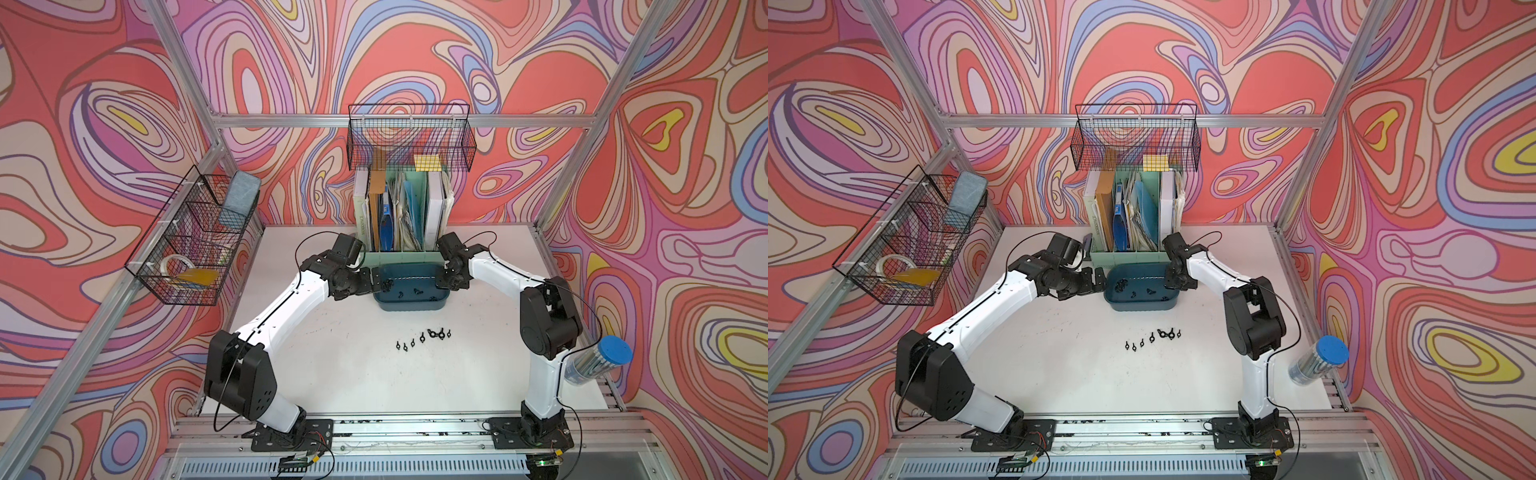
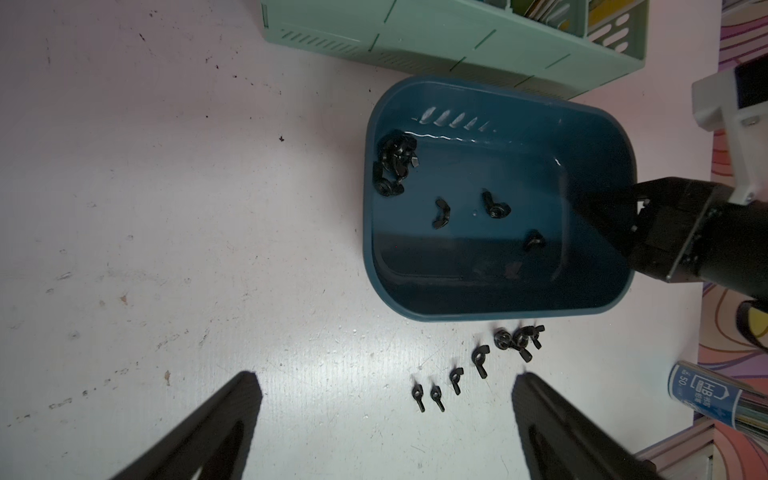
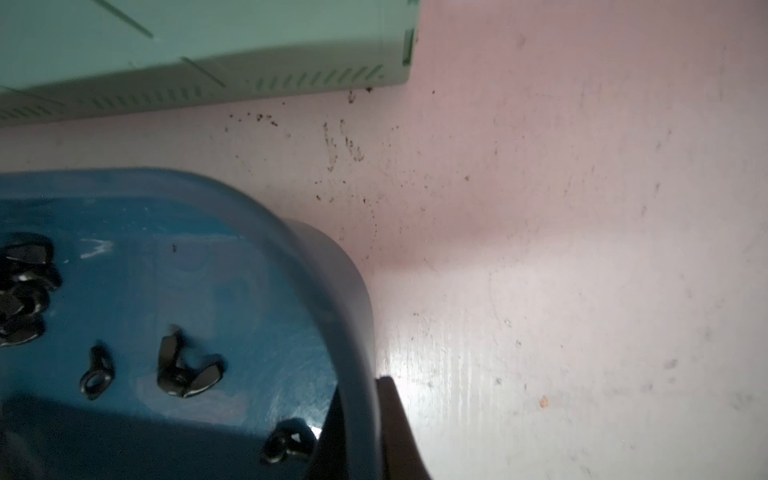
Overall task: Take out the wing nut from the storage box
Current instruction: Adjust the storage box at the center of the board.
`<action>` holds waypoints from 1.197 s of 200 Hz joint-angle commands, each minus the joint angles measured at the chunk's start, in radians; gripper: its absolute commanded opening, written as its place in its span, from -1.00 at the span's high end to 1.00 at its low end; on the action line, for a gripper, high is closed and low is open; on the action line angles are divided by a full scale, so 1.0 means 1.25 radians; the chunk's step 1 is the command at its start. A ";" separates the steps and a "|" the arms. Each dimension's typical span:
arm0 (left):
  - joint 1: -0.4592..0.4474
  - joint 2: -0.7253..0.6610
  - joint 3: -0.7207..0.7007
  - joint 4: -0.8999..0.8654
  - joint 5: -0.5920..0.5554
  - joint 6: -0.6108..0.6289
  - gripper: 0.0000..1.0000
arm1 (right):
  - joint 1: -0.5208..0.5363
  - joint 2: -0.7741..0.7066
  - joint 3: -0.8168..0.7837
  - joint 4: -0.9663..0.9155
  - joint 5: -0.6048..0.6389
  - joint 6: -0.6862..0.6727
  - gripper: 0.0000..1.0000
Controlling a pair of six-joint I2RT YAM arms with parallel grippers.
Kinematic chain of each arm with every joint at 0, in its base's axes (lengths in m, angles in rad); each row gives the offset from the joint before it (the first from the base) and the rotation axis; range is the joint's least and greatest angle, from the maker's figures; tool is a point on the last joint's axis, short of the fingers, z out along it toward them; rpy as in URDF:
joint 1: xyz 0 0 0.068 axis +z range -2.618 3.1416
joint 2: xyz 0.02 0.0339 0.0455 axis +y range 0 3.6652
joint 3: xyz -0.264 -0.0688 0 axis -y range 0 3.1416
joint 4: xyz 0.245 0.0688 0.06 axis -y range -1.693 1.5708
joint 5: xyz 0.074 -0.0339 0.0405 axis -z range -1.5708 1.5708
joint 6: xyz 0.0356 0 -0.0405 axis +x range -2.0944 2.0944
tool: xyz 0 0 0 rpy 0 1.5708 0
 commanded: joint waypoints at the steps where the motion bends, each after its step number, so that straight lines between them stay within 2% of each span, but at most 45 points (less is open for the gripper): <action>1: 0.022 -0.019 -0.020 0.040 0.028 -0.020 -0.98 | -0.019 0.041 0.098 -0.162 -0.094 -0.019 1.00; 46: 0.047 -0.014 -0.039 0.062 0.060 -0.031 -0.98 | -0.050 0.104 0.188 -0.323 -0.304 -0.043 1.00; 72: 0.057 -0.023 -0.049 0.072 0.066 -0.038 -0.98 | -0.050 0.114 0.186 -0.359 -0.340 -0.069 1.00; 101: 0.074 -0.023 -0.050 0.053 0.075 -0.047 -0.98 | -0.050 0.115 0.189 -0.380 -0.347 -0.079 1.00; 155: 0.091 0.014 -0.040 0.025 0.140 -0.046 -0.98 | -0.060 0.127 0.205 -0.380 -0.280 -0.067 1.00; 176: 0.091 0.016 -0.044 0.020 0.138 -0.039 -0.98 | -0.064 0.143 0.227 -0.366 -0.353 -0.090 1.00; 192: 0.092 0.016 -0.045 0.023 0.138 -0.047 -0.98 | -0.070 0.144 0.227 -0.335 -0.326 -0.066 1.00; 204: 0.093 0.018 -0.044 0.039 0.172 -0.060 -0.98 | -0.078 0.148 0.223 -0.314 -0.315 -0.047 1.00; 219: 0.092 0.025 -0.036 0.044 0.208 -0.073 -0.98 | -0.070 0.154 0.218 -0.274 -0.387 -0.045 1.00; 239: 0.092 0.034 -0.017 0.015 0.206 -0.063 -0.98 | -0.061 0.150 0.222 -0.246 -0.294 -0.034 1.00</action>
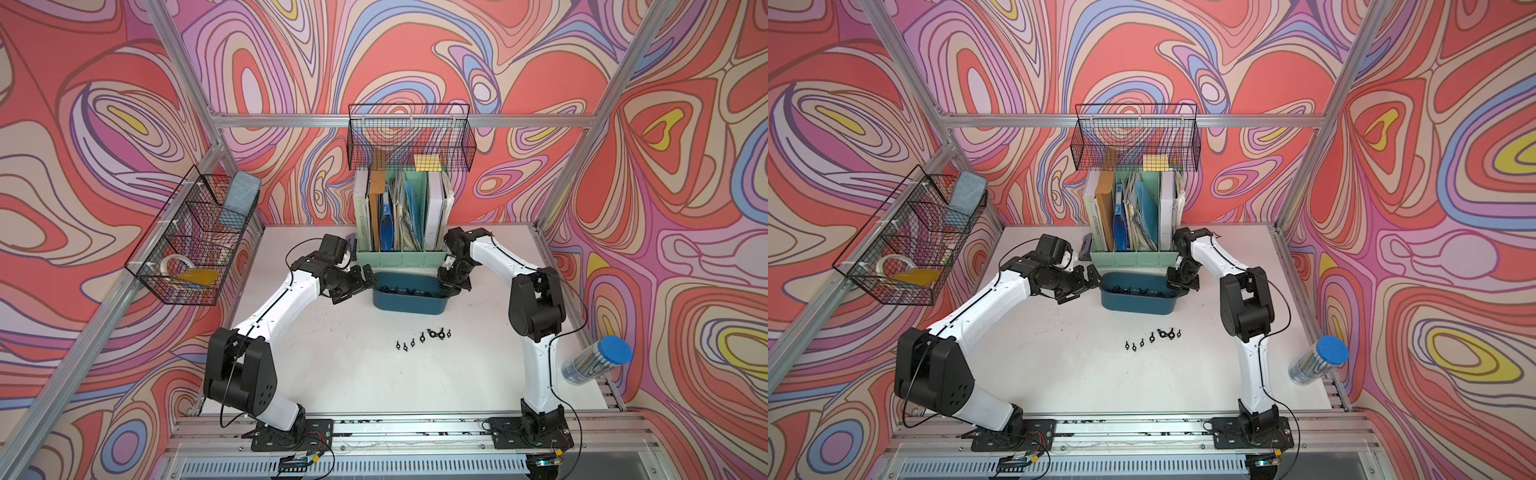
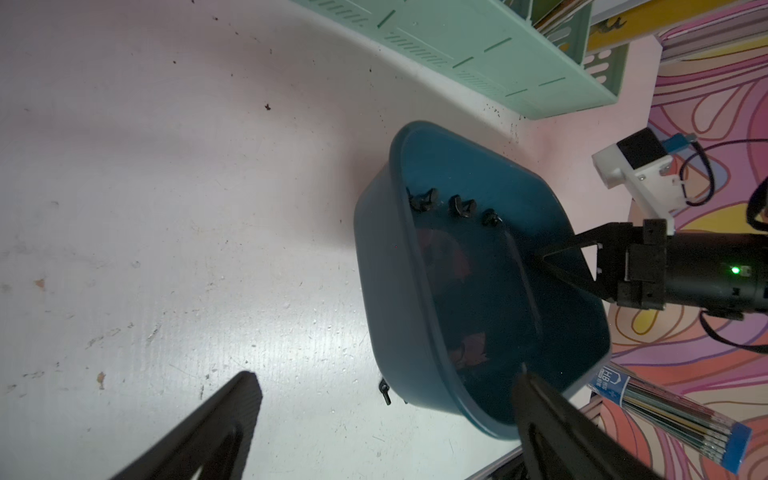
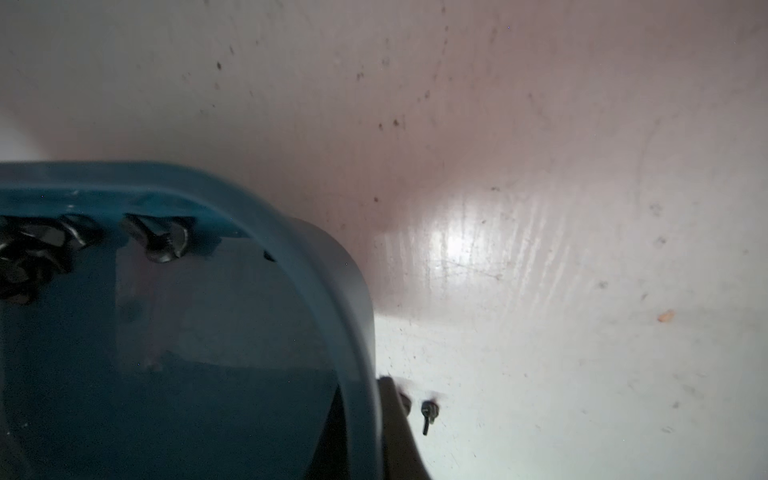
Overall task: Take out the wing nut from the storage box
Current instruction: Adjust the storage box at the center of the board, then pick up the wing nut from the storage box.
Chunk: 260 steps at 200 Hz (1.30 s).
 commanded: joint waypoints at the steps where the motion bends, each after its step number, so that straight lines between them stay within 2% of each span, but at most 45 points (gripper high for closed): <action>1: 0.006 0.018 0.025 -0.031 0.029 -0.002 -0.97 | 0.009 0.005 0.016 0.066 0.029 0.016 1.00; 24: 0.006 0.024 0.037 -0.045 0.038 -0.001 -0.98 | 0.011 -0.028 -0.029 0.146 0.113 0.013 1.00; 69: 0.006 0.047 0.072 -0.070 0.033 -0.001 -0.98 | 0.028 -0.110 -0.207 0.368 0.236 0.026 1.00; 127: 0.007 0.054 0.080 -0.071 0.036 -0.001 -0.98 | 0.073 -0.138 -0.304 0.525 0.306 0.003 1.00; 164: 0.006 0.053 0.080 -0.070 0.032 0.006 -0.98 | 0.083 -0.137 -0.332 0.573 0.307 -0.010 1.00; 194: 0.006 0.054 0.078 -0.064 0.039 0.006 -0.98 | 0.087 -0.134 -0.336 0.576 0.313 -0.013 0.44; 228: 0.006 0.045 0.071 -0.050 0.041 0.013 -0.98 | 0.087 -0.167 -0.334 0.552 0.333 -0.009 0.33; 260: 0.006 0.033 0.069 -0.038 0.038 0.032 -0.97 | 0.090 -0.224 -0.325 0.520 0.346 -0.016 0.32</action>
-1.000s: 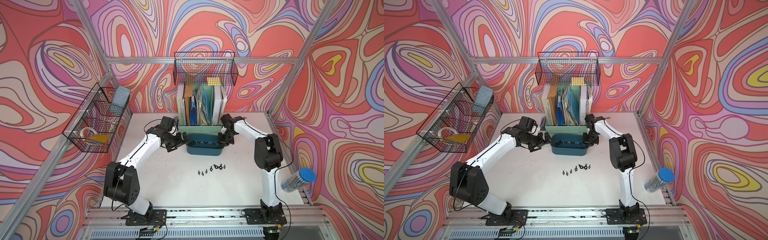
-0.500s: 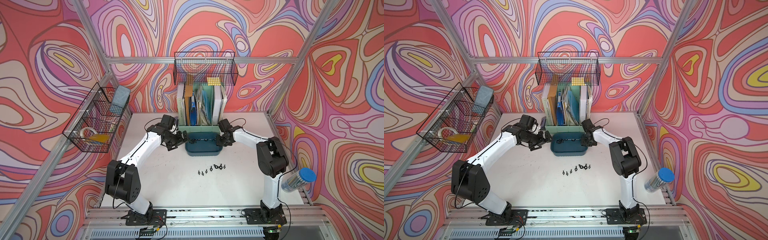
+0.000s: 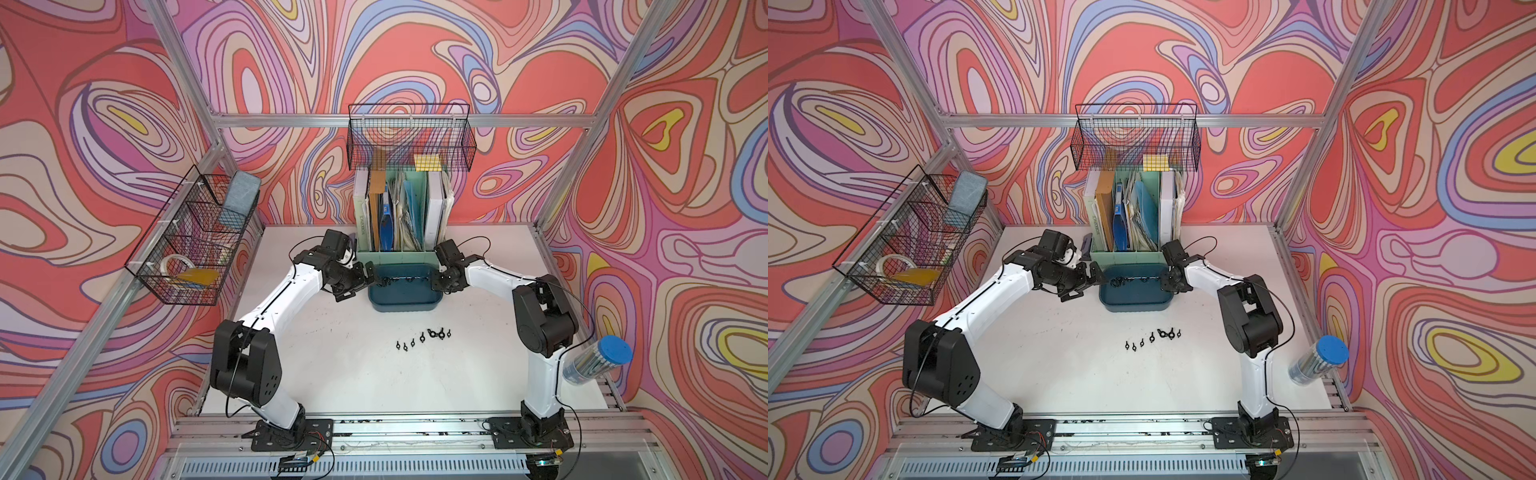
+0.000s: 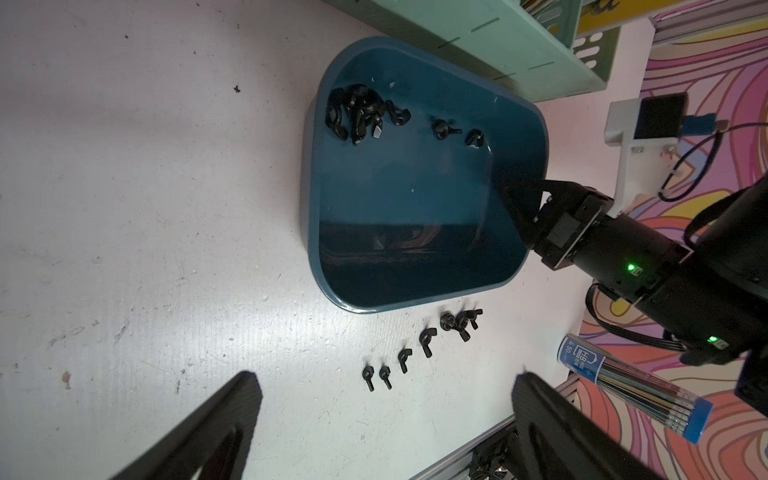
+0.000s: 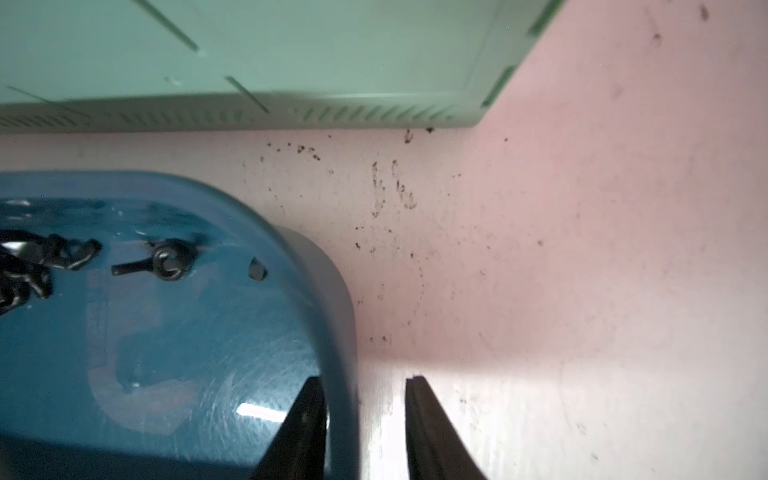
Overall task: Take out the wing nut from the storage box
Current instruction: Pick up the wing nut from the storage box.
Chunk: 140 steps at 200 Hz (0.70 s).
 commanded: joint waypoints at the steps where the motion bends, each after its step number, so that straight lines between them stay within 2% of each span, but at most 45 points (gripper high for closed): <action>1: 0.004 -0.010 0.008 0.008 0.005 0.028 -0.98 | 0.009 -0.072 0.005 -0.020 0.027 -0.009 0.32; 19: 0.004 -0.014 0.011 0.007 0.000 0.041 -0.98 | 0.019 -0.103 0.008 -0.024 0.028 -0.036 0.32; 53: 0.003 -0.013 0.015 0.003 0.000 0.055 -0.98 | 0.050 -0.120 0.029 0.005 -0.039 -0.120 0.38; 87: 0.003 -0.012 0.024 0.000 0.006 0.064 -0.98 | 0.079 -0.021 0.134 -0.040 -0.098 -0.175 0.44; 140: 0.003 -0.018 0.034 -0.020 -0.015 0.076 -0.98 | 0.089 0.103 0.220 -0.055 -0.110 -0.205 0.29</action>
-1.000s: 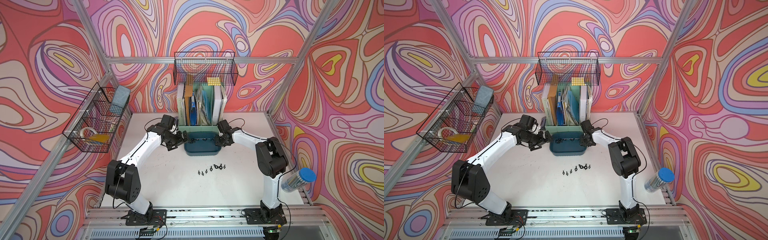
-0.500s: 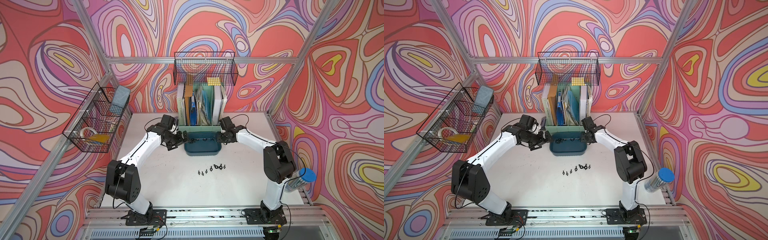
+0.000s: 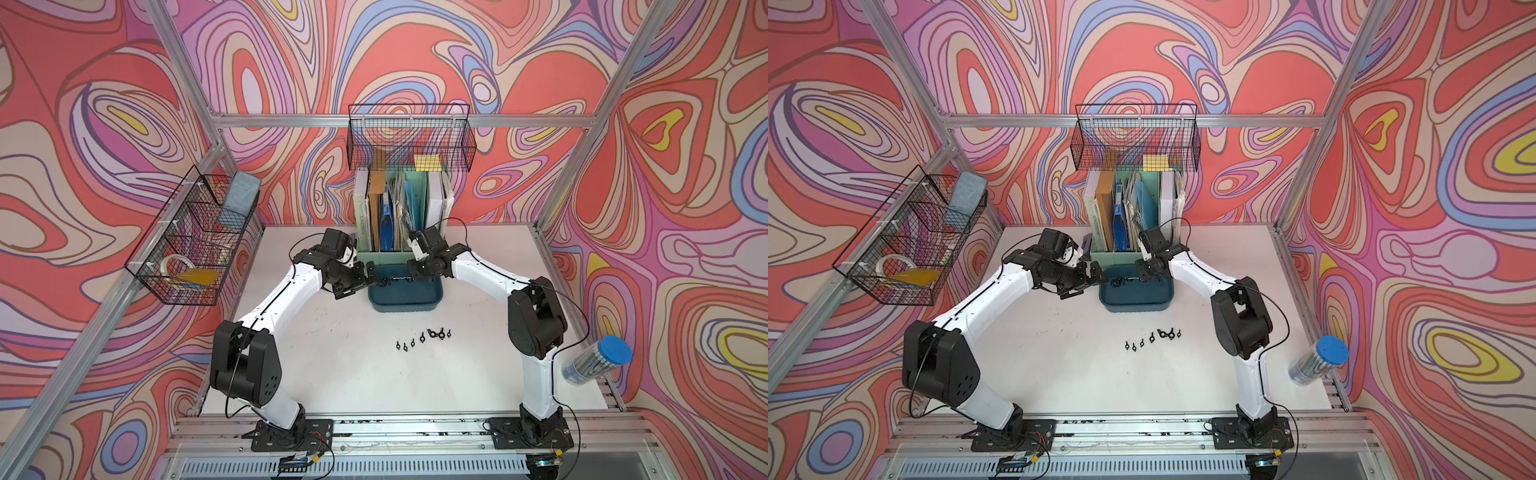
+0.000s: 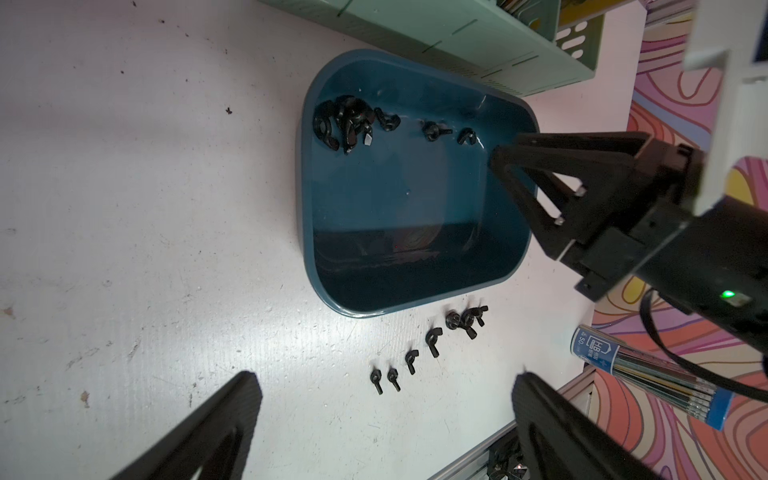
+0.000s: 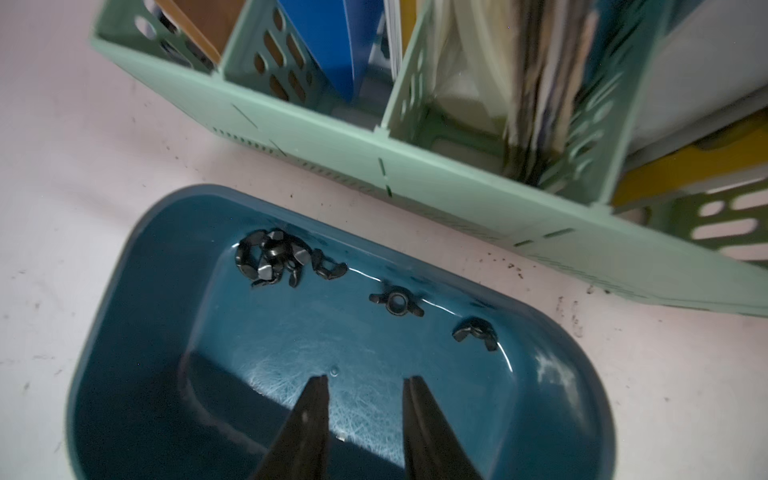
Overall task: Take out the wing nut from the storage box
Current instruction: Pick up the wing nut from the storage box.
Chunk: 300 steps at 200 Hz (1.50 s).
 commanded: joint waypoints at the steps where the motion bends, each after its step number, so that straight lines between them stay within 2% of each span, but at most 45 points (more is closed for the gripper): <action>1: 0.003 -0.018 0.024 -0.020 -0.014 0.022 -0.98 | 0.001 0.042 0.026 -0.025 -0.018 -0.032 0.29; 53: 0.003 -0.011 0.030 -0.025 -0.018 0.024 -0.97 | 0.003 0.091 0.049 -0.013 -0.027 -0.053 0.04; 124: 0.003 -0.008 0.030 -0.024 -0.021 0.029 -0.98 | 0.005 0.137 0.087 -0.007 0.014 -0.070 -0.26; 169: 0.003 -0.007 0.030 -0.022 -0.022 0.028 -0.97 | 0.005 0.168 0.118 -0.018 -0.001 -0.077 -0.27; 258: 0.004 -0.008 0.020 -0.017 -0.021 0.027 -0.98 | 0.030 0.162 0.091 0.000 -0.027 -0.058 -0.26; 289: 0.004 -0.011 0.009 -0.014 -0.020 0.027 -0.98 | 0.039 0.143 0.065 0.005 -0.032 -0.040 -0.20; 300: 0.003 -0.012 0.007 -0.011 -0.019 0.026 -0.98 | 0.041 0.135 0.057 0.006 -0.036 -0.037 -0.12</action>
